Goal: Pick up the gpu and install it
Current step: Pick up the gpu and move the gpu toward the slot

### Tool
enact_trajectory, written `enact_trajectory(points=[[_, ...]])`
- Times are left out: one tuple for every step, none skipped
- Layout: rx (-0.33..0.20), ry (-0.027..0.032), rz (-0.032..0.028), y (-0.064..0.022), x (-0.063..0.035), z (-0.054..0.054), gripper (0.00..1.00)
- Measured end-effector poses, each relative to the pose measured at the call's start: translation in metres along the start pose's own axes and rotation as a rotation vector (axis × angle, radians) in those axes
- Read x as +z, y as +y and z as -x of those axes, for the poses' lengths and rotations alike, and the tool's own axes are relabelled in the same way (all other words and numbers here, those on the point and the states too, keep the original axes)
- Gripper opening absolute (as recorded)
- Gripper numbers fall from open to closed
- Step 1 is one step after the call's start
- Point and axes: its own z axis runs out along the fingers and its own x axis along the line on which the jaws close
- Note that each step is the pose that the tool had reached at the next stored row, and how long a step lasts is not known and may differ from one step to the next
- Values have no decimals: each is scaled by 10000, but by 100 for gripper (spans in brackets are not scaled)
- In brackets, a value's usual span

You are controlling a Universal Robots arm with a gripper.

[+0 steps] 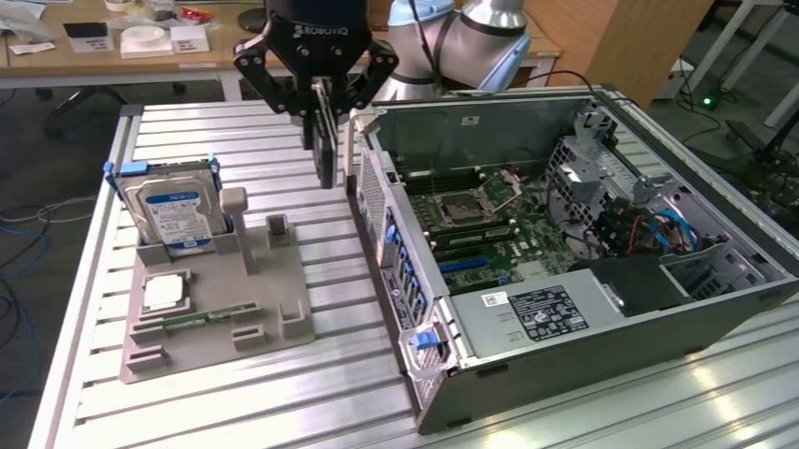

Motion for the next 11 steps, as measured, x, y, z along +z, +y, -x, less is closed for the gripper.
enact_trajectory(points=[[0,0,0,0,0,23,28],[0,0,0,1,0,49,28],[0,-1,0,1,0,76,28],[0,-1,1,1,1,105,28],[-1,-1,1,2,0,130,28],[-1,-1,1,2,1,156,28],[-1,0,1,3,1,181,28],[0,0,0,3,1,206,28],[-1,-1,0,3,1,232,28],[0,0,0,4,1,256,28],[0,0,0,4,1,282,28]])
